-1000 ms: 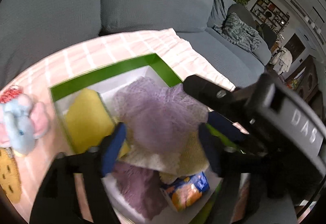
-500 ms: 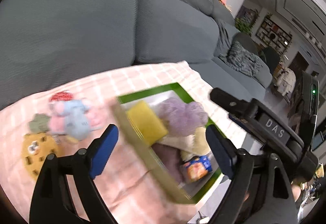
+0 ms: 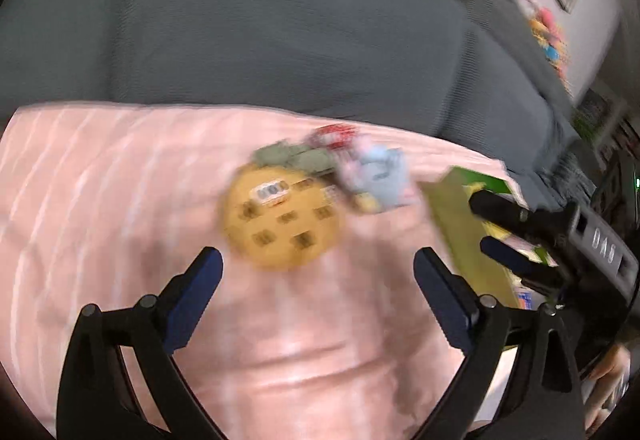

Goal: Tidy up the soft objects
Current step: 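Move the right gripper back to the yellow cookie plush, then grasp the yellow cookie plush with the right gripper and lift it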

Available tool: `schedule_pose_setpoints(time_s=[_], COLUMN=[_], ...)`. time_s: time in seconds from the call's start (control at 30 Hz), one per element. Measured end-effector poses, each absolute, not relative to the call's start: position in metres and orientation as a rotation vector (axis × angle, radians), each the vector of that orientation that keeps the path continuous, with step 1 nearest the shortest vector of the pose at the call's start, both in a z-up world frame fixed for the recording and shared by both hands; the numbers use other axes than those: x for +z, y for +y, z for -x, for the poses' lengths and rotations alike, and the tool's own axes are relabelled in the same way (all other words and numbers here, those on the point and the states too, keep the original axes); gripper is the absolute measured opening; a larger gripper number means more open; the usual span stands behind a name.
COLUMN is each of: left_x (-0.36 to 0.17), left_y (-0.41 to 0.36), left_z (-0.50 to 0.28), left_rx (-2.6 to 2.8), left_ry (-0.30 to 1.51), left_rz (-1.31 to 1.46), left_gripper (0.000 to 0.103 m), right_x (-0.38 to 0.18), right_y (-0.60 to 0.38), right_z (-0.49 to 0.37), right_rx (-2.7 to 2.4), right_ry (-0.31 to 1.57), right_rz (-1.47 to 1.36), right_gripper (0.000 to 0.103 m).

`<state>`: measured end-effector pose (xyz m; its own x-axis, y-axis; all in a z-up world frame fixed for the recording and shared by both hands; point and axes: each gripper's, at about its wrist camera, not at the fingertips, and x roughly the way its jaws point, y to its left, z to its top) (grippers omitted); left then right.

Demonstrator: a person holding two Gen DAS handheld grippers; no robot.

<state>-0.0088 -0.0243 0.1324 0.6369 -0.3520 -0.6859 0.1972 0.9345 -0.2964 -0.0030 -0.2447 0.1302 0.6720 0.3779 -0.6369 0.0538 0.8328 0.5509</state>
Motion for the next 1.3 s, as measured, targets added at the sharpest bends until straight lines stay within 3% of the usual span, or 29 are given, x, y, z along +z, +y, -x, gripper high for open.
schedule_pose_setpoints(time_s=[0.2, 0.37, 0.53, 0.6, 0.7, 1.07, 1.3], left_x=[0.081, 0.055, 0.046, 0.045, 0.046, 0.048, 0.049], left_y=[0.021, 0.036, 0.046, 0.047, 0.047, 0.045, 0.024], left_z=[0.027, 0.021, 0.02, 0.022, 0.023, 0.023, 0.027], left_rx=[-0.209, -0.167, -0.156, -0.158, -0.161, -0.172, -0.185], left_ry=[0.845, 0.924, 0.943, 0.948, 0.956, 0.982, 1.015], left_rz=[0.316, 0.359, 0.393, 0.402, 0.402, 0.413, 0.342], left_gripper=[0.095, 0.095, 0.095, 0.095, 0.095, 0.095, 0.095], right_x=[0.083, 0.044, 0.021, 0.019, 0.021, 0.086, 0.081], right_y=[-0.184, -0.159, -0.155, -0.155, -0.16, -0.189, -0.201], right_z=[-0.038, -0.066, -0.08, -0.079, -0.072, 0.008, 0.037], right_rx=[0.246, 0.209, 0.187, 0.163, 0.186, 0.236, 0.141], right_ry=[0.946, 1.045, 1.096, 1.087, 1.082, 1.043, 1.105], right_rz=[-0.602, -0.589, -0.633, -0.621, -0.636, -0.513, -0.375], right_gripper=[0.092, 0.08, 0.052, 0.032, 0.021, 0.018, 0.018])
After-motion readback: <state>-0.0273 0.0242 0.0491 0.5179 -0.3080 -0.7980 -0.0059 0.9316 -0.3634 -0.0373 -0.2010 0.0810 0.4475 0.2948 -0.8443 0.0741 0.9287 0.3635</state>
